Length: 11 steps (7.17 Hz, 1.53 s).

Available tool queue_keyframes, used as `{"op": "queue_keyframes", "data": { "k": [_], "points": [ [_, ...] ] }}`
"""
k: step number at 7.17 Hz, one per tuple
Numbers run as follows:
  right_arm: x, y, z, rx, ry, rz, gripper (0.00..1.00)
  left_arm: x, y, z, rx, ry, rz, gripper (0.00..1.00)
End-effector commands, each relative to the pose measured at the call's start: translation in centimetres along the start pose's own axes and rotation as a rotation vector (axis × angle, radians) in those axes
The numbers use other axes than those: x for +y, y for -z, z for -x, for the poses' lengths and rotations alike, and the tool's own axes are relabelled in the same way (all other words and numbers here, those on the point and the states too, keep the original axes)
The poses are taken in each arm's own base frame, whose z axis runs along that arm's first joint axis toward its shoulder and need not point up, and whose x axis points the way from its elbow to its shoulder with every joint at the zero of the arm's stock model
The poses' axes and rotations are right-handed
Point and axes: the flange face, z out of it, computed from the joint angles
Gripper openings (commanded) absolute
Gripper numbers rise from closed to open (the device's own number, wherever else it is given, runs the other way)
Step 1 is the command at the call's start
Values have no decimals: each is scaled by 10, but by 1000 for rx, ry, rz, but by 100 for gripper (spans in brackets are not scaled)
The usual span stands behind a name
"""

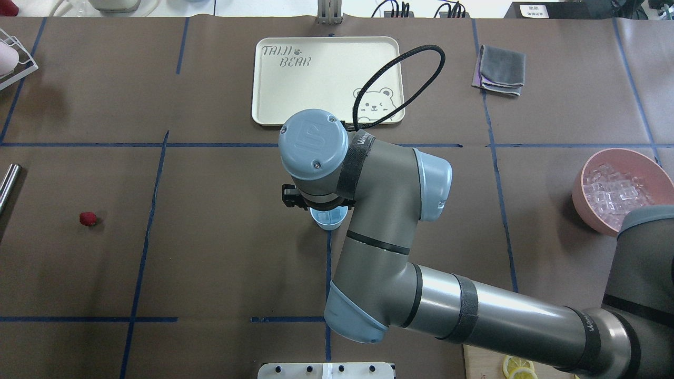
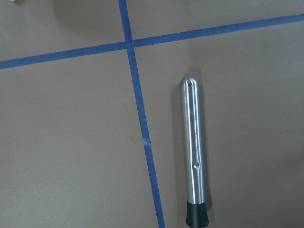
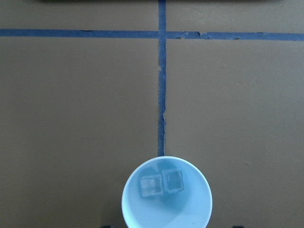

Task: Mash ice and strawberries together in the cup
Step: 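Carry the ice cube with the right gripper to the cup and drop it, then move the right gripper back over the pink bowl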

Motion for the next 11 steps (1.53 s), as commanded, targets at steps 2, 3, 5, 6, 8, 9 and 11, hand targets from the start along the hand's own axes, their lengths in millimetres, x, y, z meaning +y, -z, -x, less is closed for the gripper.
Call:
{"op": "queue_keyframes", "data": {
  "k": [2, 3, 5, 6, 8, 9, 11],
  "points": [
    [-42, 13, -48, -1, -43, -48, 99, 0, 0, 0, 0, 1, 1, 100],
    [-52, 24, -110, 3, -2, -78, 99, 0, -1, 1, 0, 1, 3, 100],
    [-71, 48, -280, 22, 121, -27, 99, 1, -2, 2, 1, 4, 5, 100],
    [-82, 62, -350, 28, 168, -10, 99, 0, -2, 2, 1, 3, 4, 100],
    [-76, 51, -488, 36, 226, 10, 99, 0, -1, 1, 2, -1, 1, 100],
    [-63, 35, -534, 26, 243, 5, 99, 1, -1, 1, 2, -1, 1, 100],
    [-53, -16, -585, 25, 257, 9, 99, 1, -1, 1, 2, -1, 1, 100]
  ]
}}
